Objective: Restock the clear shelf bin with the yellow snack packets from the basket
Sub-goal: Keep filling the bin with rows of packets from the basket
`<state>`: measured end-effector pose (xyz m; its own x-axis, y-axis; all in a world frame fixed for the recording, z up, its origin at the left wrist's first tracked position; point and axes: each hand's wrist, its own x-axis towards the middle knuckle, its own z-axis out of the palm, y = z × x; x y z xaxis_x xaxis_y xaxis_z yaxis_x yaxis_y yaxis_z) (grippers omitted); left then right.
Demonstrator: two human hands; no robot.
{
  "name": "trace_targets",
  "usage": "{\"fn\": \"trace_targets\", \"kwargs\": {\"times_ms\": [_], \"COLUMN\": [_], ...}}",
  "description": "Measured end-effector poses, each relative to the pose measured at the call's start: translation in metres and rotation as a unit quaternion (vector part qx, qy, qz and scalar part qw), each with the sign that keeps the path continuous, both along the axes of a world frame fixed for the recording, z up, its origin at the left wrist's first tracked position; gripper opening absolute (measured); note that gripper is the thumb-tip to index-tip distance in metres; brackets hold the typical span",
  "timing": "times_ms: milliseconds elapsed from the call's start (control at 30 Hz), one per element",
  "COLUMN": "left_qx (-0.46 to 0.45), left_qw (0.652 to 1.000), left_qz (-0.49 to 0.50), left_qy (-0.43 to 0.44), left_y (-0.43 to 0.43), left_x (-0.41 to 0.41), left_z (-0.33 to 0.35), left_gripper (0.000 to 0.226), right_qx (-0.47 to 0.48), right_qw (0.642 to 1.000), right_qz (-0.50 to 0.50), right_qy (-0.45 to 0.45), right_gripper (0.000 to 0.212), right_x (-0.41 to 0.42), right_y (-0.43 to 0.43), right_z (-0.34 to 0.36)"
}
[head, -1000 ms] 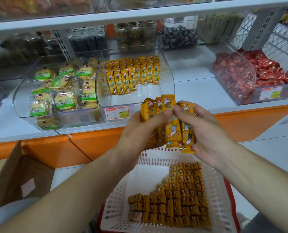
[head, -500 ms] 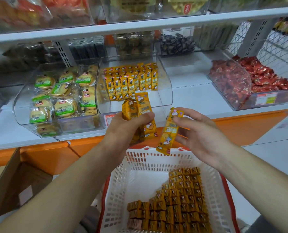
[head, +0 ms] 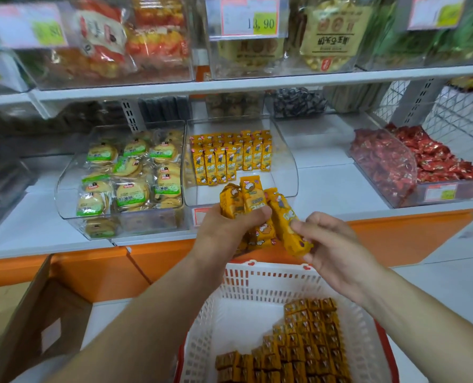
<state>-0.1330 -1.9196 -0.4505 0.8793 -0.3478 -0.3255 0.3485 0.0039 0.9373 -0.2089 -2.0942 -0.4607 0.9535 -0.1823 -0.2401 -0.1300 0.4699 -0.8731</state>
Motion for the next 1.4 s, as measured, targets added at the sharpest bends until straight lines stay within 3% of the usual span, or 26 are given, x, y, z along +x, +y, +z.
{"fn": "trace_targets", "kwargs": {"times_ms": [67,200,333,400,533,733,1000,1200,1400], "left_qx": [-0.009,-0.01,-0.004,0.005,0.04,0.117,0.113,0.115,0.109], "left_qw": [1.0,1.0,0.999,0.998,0.991,0.978,0.979,0.98,0.982], "left_qz": [-0.016,-0.006,0.023,0.044,0.077,0.084,0.066,0.067,0.076], "left_qy": [0.002,0.0,-0.023,-0.038,-0.098,-0.15,-0.155,-0.151,-0.133], "left_y": [0.0,0.004,0.015,0.025,0.046,0.064,0.066,0.064,0.067], "left_x": [-0.001,0.005,0.023,0.034,0.052,0.073,0.086,0.094,0.095], "left_z": [0.0,0.007,0.018,0.022,0.023,0.015,0.001,-0.003,-0.004], "left_gripper": [0.043,0.054,0.052,0.047,0.043,0.062,0.063,0.063,0.063], "right_qx": [-0.048,-0.095,-0.13,-0.199,-0.398,-0.58,-0.645,-0.64,-0.648], "right_qw": [0.999,0.995,0.991,0.979,0.915,0.81,0.763,0.767,0.761], "right_qz": [0.019,0.033,0.023,-0.001,-0.034,-0.052,-0.043,-0.045,-0.037], "right_qy": [-0.007,-0.013,-0.031,-0.041,-0.065,-0.069,-0.007,0.0,-0.009], "right_gripper": [0.031,0.075,0.048,0.044,0.045,0.039,0.041,0.03,0.046], "right_x": [-0.002,0.005,0.039,0.069,0.14,0.227,0.294,0.309,0.282], "right_y": [0.013,0.016,0.012,0.01,0.003,-0.009,-0.017,-0.015,-0.012], "right_z": [0.001,0.014,0.033,0.036,0.036,0.007,-0.033,-0.048,-0.03]}}
